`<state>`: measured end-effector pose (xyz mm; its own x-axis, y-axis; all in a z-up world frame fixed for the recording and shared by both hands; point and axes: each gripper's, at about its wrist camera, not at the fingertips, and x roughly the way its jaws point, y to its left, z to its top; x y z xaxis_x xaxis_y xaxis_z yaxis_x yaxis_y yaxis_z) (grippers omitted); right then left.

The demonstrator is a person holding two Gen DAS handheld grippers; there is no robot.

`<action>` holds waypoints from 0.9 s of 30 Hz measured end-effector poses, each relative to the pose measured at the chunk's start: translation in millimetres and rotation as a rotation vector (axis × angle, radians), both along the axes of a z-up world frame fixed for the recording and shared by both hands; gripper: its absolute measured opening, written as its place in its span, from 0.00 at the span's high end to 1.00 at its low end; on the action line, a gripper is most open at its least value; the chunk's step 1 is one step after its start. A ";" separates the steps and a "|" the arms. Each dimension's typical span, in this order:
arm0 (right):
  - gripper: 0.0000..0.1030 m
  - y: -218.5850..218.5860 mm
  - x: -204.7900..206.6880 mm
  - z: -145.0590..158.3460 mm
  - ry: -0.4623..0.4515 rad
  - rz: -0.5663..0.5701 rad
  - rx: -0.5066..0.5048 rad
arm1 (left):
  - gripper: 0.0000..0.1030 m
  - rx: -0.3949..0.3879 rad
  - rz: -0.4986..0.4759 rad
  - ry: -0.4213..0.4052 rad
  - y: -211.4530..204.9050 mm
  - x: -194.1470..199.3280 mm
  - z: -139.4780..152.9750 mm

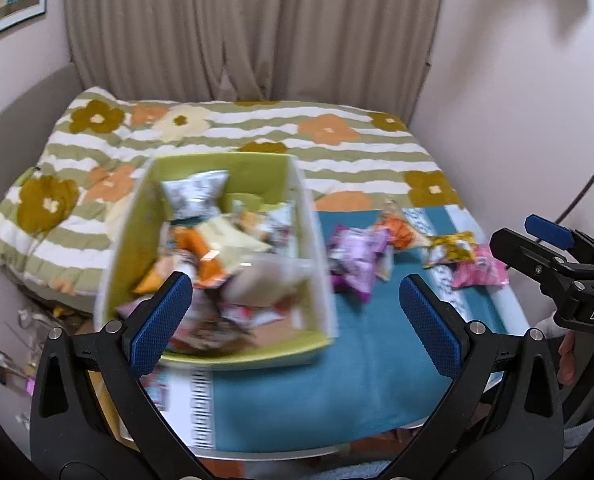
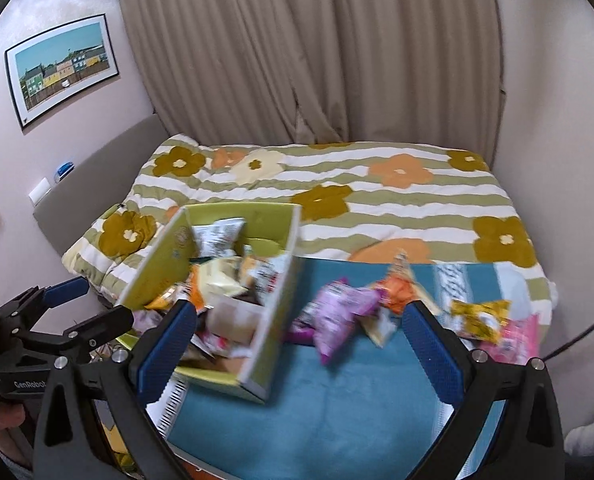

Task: Organize snacks
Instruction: 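Move both grippers back toward the purple bag and fries bag, then grasp the purple bag with the left gripper while the right gripper grasps the fries-print bag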

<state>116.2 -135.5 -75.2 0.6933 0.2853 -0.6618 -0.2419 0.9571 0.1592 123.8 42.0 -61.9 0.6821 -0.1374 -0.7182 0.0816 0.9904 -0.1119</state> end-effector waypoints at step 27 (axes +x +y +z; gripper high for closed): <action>0.00 -115.7 96.8 -80.6 0.102 0.157 -0.099 | 0.00 0.360 -0.048 0.083 -165.5 109.2 -127.9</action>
